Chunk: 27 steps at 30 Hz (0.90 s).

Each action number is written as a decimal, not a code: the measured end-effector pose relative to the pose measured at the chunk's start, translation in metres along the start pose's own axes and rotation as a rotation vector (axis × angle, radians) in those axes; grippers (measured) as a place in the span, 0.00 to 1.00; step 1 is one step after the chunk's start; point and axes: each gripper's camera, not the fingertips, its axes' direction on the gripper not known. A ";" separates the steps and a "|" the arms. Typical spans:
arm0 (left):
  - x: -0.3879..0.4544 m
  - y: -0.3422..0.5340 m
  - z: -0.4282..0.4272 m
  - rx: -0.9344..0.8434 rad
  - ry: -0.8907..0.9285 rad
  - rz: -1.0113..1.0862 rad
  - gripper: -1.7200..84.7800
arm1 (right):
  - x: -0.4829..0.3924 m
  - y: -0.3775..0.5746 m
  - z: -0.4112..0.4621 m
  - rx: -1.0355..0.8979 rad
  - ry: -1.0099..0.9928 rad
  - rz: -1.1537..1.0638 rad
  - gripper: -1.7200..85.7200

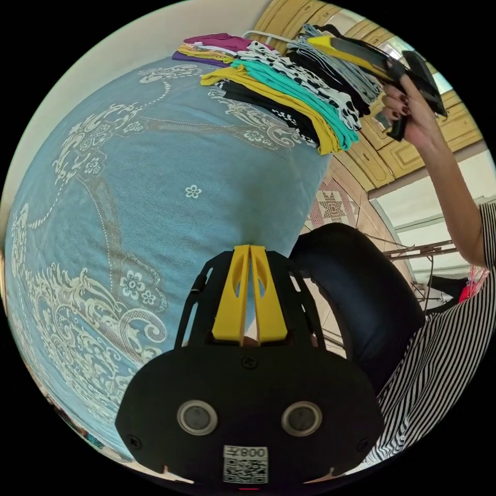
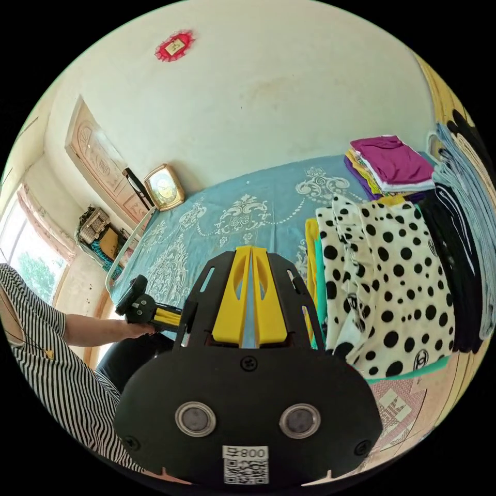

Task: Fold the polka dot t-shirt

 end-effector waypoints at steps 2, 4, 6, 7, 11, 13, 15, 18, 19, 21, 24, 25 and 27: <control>-0.007 -0.003 -0.007 0.002 0.018 0.080 0.02 | -0.008 -0.032 0.020 0.013 -0.004 -0.047 0.02; -0.013 -0.003 -0.012 0.025 0.033 0.135 0.02 | -0.015 -0.063 0.045 0.027 -0.014 -0.079 0.02; -0.019 -0.002 -0.017 0.060 0.051 0.167 0.02 | -0.023 -0.102 0.087 0.032 -0.051 -0.100 0.02; -0.023 -0.002 -0.020 0.081 0.059 0.185 0.02 | -0.025 -0.112 0.099 0.029 -0.062 -0.102 0.02; -0.036 -0.010 -0.033 0.084 0.077 0.198 0.02 | -0.038 -0.169 0.172 -0.003 -0.206 -0.069 0.02; -0.042 -0.018 -0.038 0.061 0.094 0.186 0.02 | -0.047 -0.189 0.192 -0.021 -0.244 -0.063 0.02; -0.048 -0.027 -0.044 0.031 0.111 0.173 0.02 | -0.055 -0.213 0.204 -0.058 -0.241 -0.065 0.02; -0.058 -0.043 -0.053 -0.029 0.134 0.154 0.02 | -0.053 -0.241 0.206 -0.099 -0.218 -0.042 0.03; -0.062 -0.051 -0.057 -0.063 0.144 0.137 0.02 | -0.052 -0.247 0.205 -0.108 -0.211 -0.035 0.03; -0.067 -0.064 -0.063 -0.125 0.149 0.130 0.02 | -0.041 -0.268 0.197 -0.127 -0.176 0.004 0.03; -0.074 -0.088 -0.083 -0.160 0.193 0.135 0.02 | -0.024 -0.298 0.183 -0.135 -0.119 0.044 0.05; -0.078 -0.099 -0.093 -0.148 0.206 0.124 0.02 | -0.020 -0.305 0.180 -0.136 -0.102 0.048 0.05; -0.085 -0.116 -0.107 -0.128 0.211 0.112 0.02 | -0.002 -0.338 0.172 -0.142 -0.010 0.053 0.07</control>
